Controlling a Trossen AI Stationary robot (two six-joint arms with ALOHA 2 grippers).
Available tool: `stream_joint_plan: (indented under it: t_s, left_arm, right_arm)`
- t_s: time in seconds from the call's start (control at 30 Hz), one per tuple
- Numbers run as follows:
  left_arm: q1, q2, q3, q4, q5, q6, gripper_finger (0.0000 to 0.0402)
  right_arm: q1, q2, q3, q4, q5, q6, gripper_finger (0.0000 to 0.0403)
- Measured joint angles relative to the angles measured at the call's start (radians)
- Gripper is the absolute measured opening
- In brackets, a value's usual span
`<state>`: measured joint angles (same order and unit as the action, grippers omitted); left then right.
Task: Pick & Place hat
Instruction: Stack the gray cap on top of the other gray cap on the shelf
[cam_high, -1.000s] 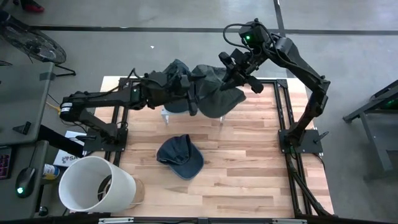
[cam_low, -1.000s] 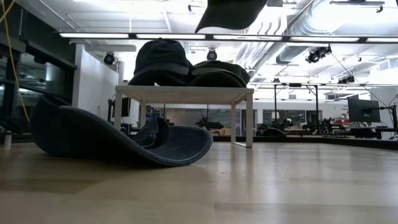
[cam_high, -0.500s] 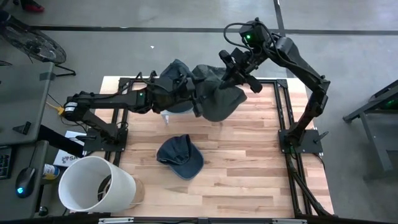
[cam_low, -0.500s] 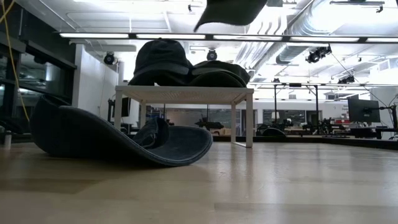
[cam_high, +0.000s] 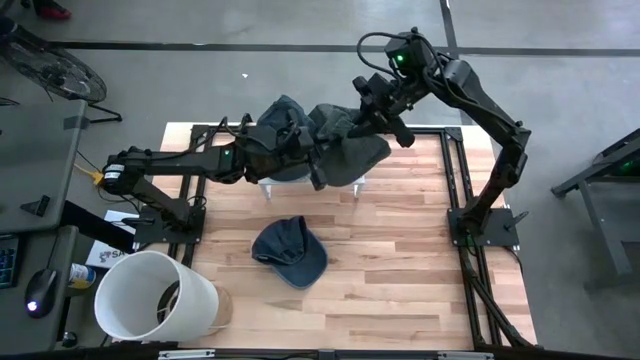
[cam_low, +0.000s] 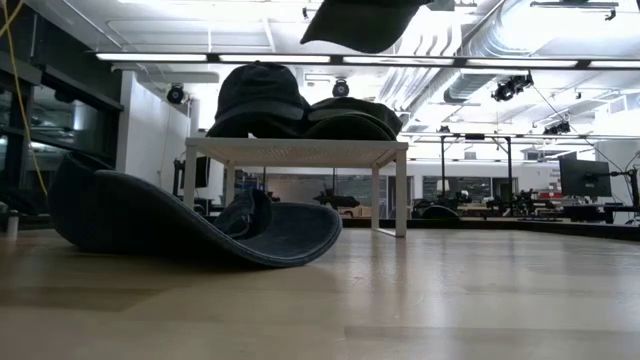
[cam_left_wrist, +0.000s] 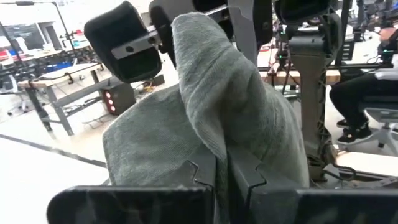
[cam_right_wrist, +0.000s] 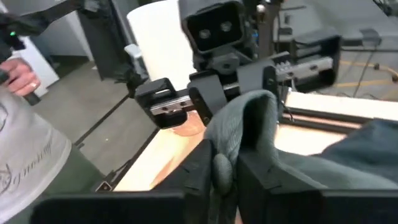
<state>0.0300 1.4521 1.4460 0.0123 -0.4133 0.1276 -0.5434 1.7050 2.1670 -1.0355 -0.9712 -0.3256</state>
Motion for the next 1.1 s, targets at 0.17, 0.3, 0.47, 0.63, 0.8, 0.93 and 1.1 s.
stream_joint_plan:
  t_s: [0.17, 0.3, 0.47, 0.63, 0.8, 0.93, 1.1]
  left_arm:
    - [0.001, 0.0, 0.0, -0.001, -0.03, 0.004, 0.0004]
    - [0.002, 0.0, 0.0, -0.008, -0.084, 0.007, 0.0003]
    - [0.002, -0.001, 0.0, -0.009, -0.143, 0.014, 0.0002]
    - [0.002, -0.001, 0.0, -0.009, -0.179, 0.05, 0.0002]
    - [0.002, -0.001, 0.0, -0.002, -0.228, 0.06, 0.0001]
    - [0.002, -0.001, 0.0, 0.041, -0.233, 0.087, 0.0001]
    - [0.002, -0.002, 0.0, 0.056, -0.234, 0.104, 0.0]
  right_arm:
    - [0.0, -0.017, -0.001, 0.0, 0.087, 0.048, 0.0094]
    - [0.0, -0.052, -0.001, 0.001, 0.203, 0.079, 0.0109]
    - [0.0, -0.112, -0.001, 0.001, 0.366, 0.091, 0.0112]
    - [0.012, -0.154, -0.001, 0.001, 0.519, 0.123, 0.0113]
    - [0.092, -0.157, -0.001, -0.019, 0.696, 0.091, 0.0114]
    - [0.168, -0.156, -0.001, 0.005, 0.83, 0.072, 0.0114]
    - [0.248, -0.156, -0.001, 0.02, 0.986, -0.021, 0.0122]
